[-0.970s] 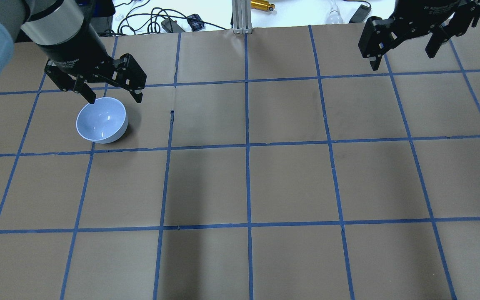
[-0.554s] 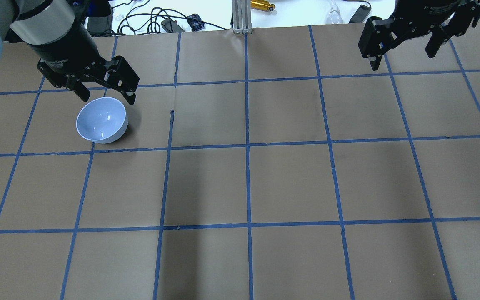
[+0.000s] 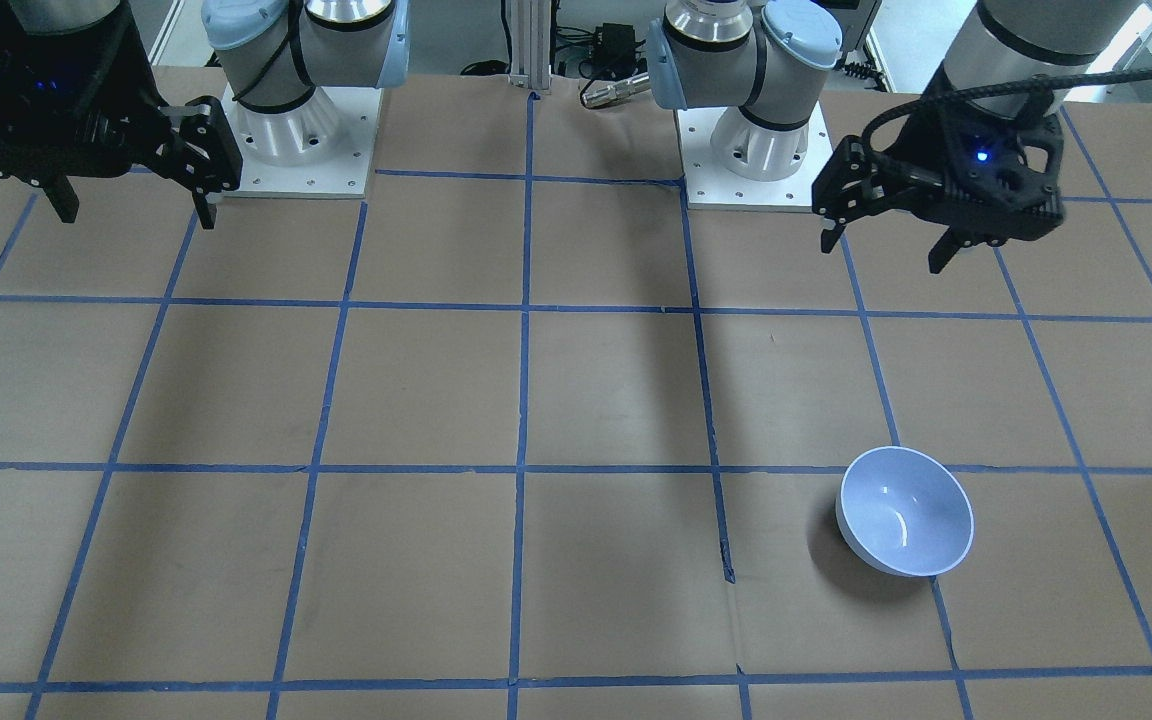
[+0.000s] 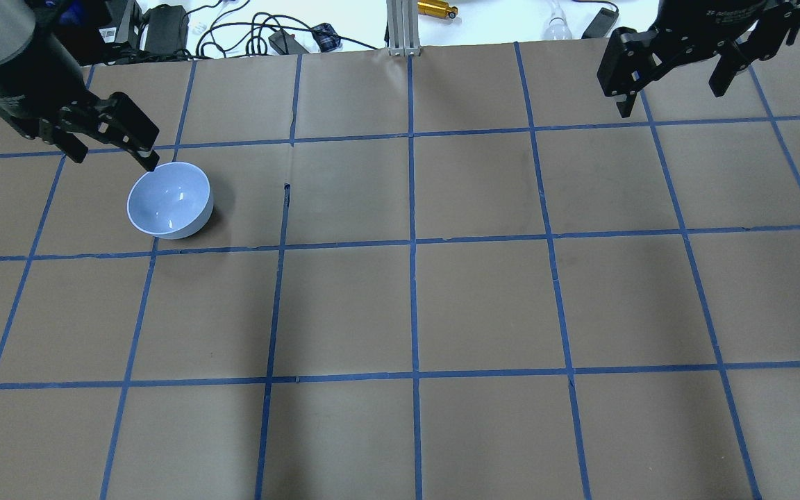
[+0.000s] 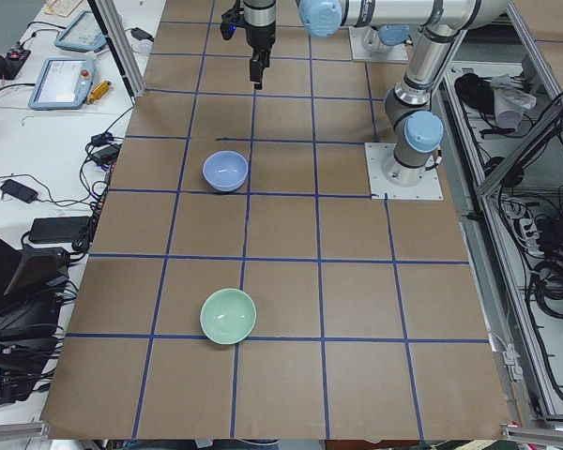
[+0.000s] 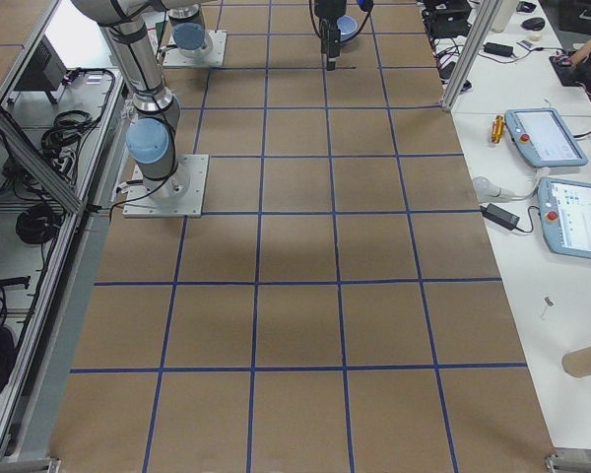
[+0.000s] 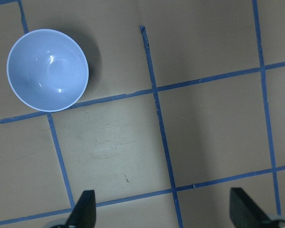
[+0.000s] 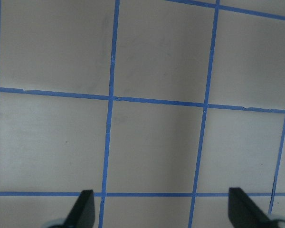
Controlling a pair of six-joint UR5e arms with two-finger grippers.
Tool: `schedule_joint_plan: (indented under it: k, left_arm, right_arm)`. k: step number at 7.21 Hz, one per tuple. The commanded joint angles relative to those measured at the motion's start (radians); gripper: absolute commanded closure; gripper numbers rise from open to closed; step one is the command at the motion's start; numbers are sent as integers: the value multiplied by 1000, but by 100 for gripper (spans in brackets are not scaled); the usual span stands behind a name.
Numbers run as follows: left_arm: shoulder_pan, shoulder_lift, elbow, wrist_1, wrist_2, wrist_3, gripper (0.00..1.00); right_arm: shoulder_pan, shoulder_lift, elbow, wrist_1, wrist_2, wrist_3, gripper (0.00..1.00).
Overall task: Stack green bowl on blue bowl
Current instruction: 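Move the left gripper away from the blue bowl toward the green bowl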
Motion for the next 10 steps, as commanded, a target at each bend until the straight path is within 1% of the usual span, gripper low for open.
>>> schedule_joint_plan:
  k: [1, 3, 4, 5, 6, 7, 8, 9, 10]
  left_arm:
    - [168, -19, -1, -1, -2, 247, 0]
    - [327, -30, -2, -3, -2, 515, 0]
    - [409, -51, -4, -27, 1, 664, 0]
    - [490, -76, -1, -23, 1, 782, 0]
    - [564, -106, 2, 17, 20, 909, 0]
    - [610, -148, -2, 110, 21, 1040, 0]
    - [615, -209, -7, 221, 86, 1181, 0]
    - [621, -263, -18, 341, 126, 1254, 0]
    - [658, -315, -24, 436, 110, 1351, 0]
  right_arm:
    - [0, 0, 0, 0, 0, 0, 0]
    - [0, 0, 0, 0, 0, 0, 0]
    - [0, 0, 0, 0, 0, 0, 0]
    - [0, 0, 0, 0, 0, 0, 0]
    - [0, 0, 0, 0, 0, 0, 0]
    - [0, 0, 0, 0, 0, 0, 0]
    - [0, 0, 0, 0, 0, 0, 0]
    - [0, 0, 0, 0, 0, 0, 0]
    - [0, 0, 0, 0, 0, 0, 0]
